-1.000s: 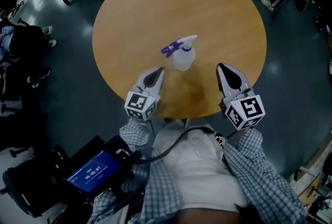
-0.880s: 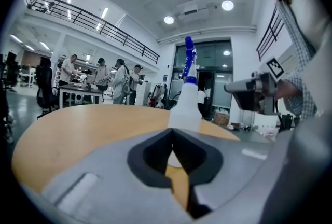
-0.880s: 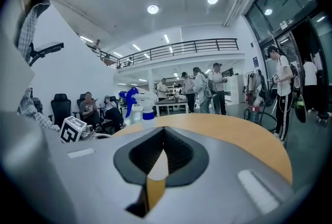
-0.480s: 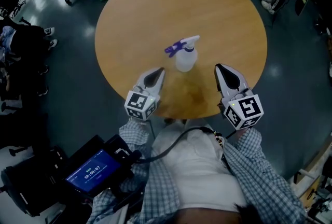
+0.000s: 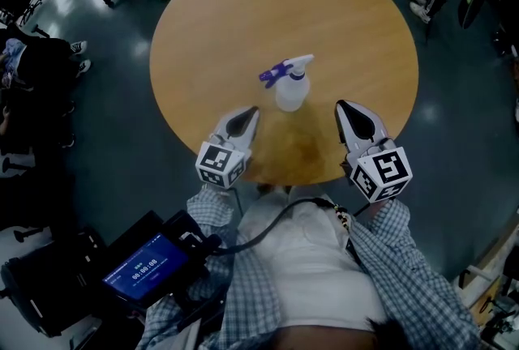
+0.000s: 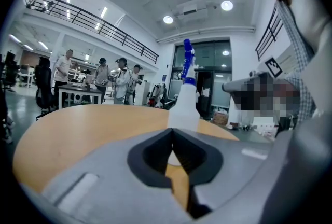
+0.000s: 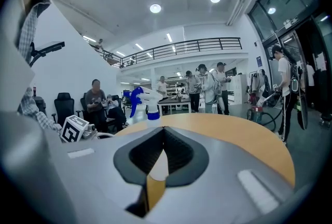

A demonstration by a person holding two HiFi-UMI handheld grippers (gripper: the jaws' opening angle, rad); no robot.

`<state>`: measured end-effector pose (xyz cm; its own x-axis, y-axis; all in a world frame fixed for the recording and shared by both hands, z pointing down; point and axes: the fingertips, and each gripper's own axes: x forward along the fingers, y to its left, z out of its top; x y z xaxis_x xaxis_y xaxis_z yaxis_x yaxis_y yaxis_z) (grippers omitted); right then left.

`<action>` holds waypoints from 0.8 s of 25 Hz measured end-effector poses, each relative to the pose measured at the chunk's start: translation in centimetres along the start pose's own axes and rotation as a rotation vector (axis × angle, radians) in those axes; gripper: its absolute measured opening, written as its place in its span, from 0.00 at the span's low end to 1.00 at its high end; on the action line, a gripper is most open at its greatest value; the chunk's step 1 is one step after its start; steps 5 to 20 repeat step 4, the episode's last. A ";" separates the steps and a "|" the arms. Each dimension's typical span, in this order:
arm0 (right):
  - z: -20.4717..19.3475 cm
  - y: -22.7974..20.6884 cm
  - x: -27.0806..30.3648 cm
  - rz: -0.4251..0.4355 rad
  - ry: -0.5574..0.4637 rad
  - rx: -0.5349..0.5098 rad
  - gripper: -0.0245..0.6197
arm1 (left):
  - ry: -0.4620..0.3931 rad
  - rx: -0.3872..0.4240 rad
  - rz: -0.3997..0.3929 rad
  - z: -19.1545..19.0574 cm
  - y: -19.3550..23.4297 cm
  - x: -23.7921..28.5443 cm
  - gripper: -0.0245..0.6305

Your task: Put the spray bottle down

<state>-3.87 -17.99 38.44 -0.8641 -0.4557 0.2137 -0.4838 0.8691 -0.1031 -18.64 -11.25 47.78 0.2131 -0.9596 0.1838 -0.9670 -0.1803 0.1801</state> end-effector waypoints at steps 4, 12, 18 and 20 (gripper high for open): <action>-0.1 0.1 0.2 0.012 0.009 -0.007 0.04 | 0.005 -0.004 0.010 0.0 0.0 0.0 0.04; -0.1 0.1 0.2 0.012 0.009 -0.007 0.04 | 0.005 -0.004 0.010 0.0 0.0 0.0 0.04; -0.1 0.1 0.2 0.012 0.009 -0.007 0.04 | 0.005 -0.004 0.010 0.0 0.0 0.0 0.04; -0.1 0.1 0.2 0.012 0.009 -0.007 0.04 | 0.005 -0.004 0.010 0.0 0.0 0.0 0.04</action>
